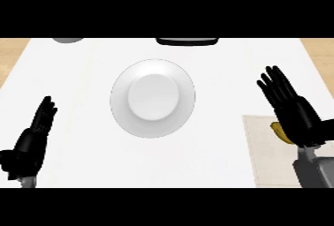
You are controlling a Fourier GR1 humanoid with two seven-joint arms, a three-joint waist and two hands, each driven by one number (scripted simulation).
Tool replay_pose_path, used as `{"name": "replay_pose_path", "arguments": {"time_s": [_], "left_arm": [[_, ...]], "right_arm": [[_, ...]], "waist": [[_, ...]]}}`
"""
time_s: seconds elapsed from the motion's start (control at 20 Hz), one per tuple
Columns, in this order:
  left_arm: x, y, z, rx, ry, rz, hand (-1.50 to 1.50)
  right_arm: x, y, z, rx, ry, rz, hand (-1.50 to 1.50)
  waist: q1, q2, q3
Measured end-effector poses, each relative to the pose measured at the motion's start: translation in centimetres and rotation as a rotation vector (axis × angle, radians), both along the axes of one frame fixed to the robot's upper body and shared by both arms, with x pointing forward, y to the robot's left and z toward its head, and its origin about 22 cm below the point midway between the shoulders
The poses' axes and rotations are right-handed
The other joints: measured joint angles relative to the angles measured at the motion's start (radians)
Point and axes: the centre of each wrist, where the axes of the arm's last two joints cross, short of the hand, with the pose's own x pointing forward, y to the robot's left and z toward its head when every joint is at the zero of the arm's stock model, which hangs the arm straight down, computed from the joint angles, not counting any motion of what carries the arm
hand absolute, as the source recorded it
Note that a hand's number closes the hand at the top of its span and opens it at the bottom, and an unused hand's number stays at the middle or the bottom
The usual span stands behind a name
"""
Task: Pick the lemon from the placemat and place it in the plate
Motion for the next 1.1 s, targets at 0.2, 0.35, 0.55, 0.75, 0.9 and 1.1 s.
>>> {"name": "replay_pose_path", "arguments": {"time_s": [0.2,0.35,0.55,0.75,0.9,1.1], "left_arm": [[-0.1,-1.3,-1.8,-0.072,0.112,-0.02,0.0],[-0.7,-2.9,-3.3,-0.142,0.213,-0.047,0.0],[-0.5,-5.3,-3.9,-0.236,0.3,-0.109,0.0],[0.0,-7.0,-3.8,-0.278,0.341,-0.148,0.0],[0.5,-8.0,-3.5,-0.293,0.362,-0.165,0.0],[0.8,-8.5,-3.5,-0.302,0.373,-0.166,0.0]], "right_arm": [[2.4,-1.8,3.5,-0.058,-0.113,0.163,1.5],[3.7,-2.9,8.2,-0.209,-0.262,0.299,1.5],[4.7,-7.7,9.7,-0.344,-0.368,0.245,-1.5],[5.1,-12.1,8.0,-0.302,-0.424,0.258,-1.5],[5.0,-14.7,7.7,-0.331,-0.426,0.244,-1.5],[4.8,-17.0,9.4,-0.477,-0.415,0.238,-1.5]], "waist": [[0.021,-0.003,0.015],[0.036,0.0,0.016],[0.045,0.012,0.024],[0.057,0.013,0.029],[0.064,0.012,0.03],[0.068,0.008,0.029]]}}
